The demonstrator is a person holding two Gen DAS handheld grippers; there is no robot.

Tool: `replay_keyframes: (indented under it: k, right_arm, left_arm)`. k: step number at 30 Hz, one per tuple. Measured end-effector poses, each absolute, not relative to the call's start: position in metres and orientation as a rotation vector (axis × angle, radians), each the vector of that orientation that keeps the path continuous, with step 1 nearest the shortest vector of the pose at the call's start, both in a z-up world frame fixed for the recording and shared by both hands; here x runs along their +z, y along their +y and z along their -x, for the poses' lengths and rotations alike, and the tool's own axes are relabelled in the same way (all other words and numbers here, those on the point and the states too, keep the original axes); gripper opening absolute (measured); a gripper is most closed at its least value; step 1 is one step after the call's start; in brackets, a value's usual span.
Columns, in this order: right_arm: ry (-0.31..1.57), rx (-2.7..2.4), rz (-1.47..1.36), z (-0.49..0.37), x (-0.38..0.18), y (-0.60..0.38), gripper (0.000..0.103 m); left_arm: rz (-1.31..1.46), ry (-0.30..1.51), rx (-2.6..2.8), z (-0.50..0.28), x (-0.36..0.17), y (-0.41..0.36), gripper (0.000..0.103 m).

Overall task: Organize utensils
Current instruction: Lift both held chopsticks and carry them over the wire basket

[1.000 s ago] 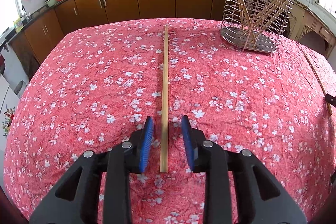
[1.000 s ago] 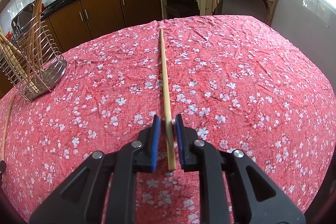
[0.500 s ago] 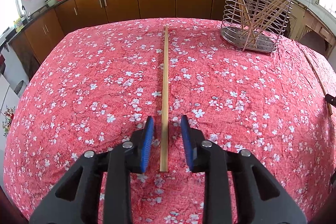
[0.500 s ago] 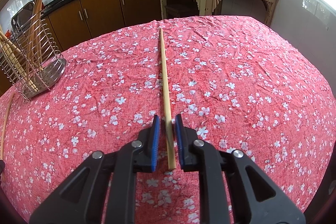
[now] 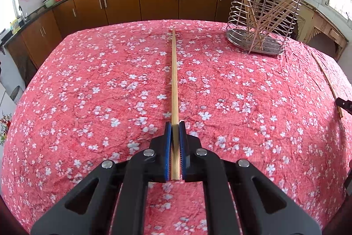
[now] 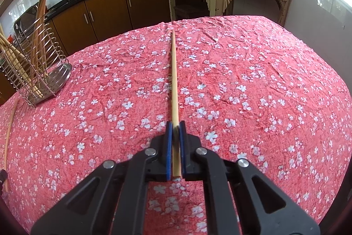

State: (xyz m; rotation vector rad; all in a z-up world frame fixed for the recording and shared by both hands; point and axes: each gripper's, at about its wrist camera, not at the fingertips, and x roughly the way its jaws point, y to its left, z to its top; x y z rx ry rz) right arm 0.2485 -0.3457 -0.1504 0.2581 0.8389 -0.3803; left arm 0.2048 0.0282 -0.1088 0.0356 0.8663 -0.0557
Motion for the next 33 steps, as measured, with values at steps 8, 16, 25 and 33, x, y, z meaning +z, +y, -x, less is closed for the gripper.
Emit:
replay_keyframes:
  k: [8,16,25,33]
  right_arm:
    - [0.742,-0.368,-0.244,-0.227,-0.13,-0.346,0.007]
    - [0.539,-0.379,-0.149,-0.204,-0.075,-0.332,0.007]
    - [0.406,-0.358,-0.13,-0.193,-0.035,-0.324,0.007]
    - [0.353,-0.339,-0.13,-0.19,-0.02,-0.321,0.007]
  left_arm:
    - [-0.047,0.726,-0.061,-0.18,-0.079,0.042,0.007]
    - [-0.017,0.534,-0.089,-0.158,-0.035,0.045,0.007]
    - [0.026,0.423,-0.085,-0.152,-0.009,0.049,0.007]
    - [0.049,0.406,-0.075,-0.155,-0.004,0.053,0.007]
